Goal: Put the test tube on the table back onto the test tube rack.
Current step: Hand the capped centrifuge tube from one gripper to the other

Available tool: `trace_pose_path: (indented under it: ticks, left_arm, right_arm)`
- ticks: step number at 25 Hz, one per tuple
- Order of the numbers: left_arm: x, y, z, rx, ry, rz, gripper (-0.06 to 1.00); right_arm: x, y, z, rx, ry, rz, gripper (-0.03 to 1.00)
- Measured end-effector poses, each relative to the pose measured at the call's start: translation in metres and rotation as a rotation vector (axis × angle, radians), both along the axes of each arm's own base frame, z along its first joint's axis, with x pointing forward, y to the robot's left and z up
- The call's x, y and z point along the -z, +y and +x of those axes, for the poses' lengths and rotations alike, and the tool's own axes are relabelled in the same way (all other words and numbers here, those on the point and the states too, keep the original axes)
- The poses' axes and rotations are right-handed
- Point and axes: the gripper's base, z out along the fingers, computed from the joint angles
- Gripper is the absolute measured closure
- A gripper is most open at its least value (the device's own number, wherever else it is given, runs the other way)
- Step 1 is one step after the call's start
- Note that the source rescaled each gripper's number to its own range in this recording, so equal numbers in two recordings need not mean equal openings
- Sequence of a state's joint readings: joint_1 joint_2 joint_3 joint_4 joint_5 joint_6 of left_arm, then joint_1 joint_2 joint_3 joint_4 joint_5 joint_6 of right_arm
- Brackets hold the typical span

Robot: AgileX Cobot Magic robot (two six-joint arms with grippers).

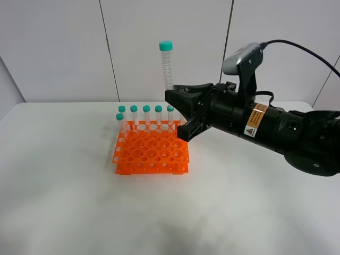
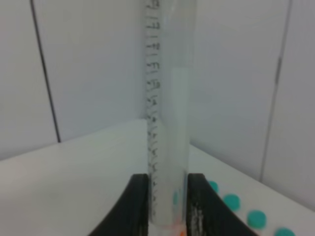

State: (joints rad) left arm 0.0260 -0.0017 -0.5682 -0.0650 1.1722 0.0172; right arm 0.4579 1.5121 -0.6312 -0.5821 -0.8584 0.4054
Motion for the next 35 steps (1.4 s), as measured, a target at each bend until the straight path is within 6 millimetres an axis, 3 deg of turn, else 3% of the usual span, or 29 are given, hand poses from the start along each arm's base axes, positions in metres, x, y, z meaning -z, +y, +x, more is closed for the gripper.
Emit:
trace_pose_path:
  ticks: [3, 12, 29, 35]
  left_arm:
    - [0.0, 0.0, 0.0, 0.0, 0.0, 0.0, -0.06]
    - [0.0, 0.0, 0.0, 0.0, 0.0, 0.0, -0.06]
    - [-0.003, 0.0, 0.0, 0.0, -0.02, -0.001, -0.06]
    - [-0.016, -0.002, -0.007, 0.012, -0.069, -0.014, -0.06]
  right_arm:
    - [0.004, -0.008, 0.001, 0.007, 0.016, 0.01, 0.97]
    - [0.008, -0.002, -0.011, -0.147, 0.0, -0.048, 0.97]
    - [0.01, -0.002, -0.011, -0.151, 0.009, -0.076, 0.97]
    - [0.01, -0.002, -0.011, -0.151, 0.009, -0.076, 0.97]
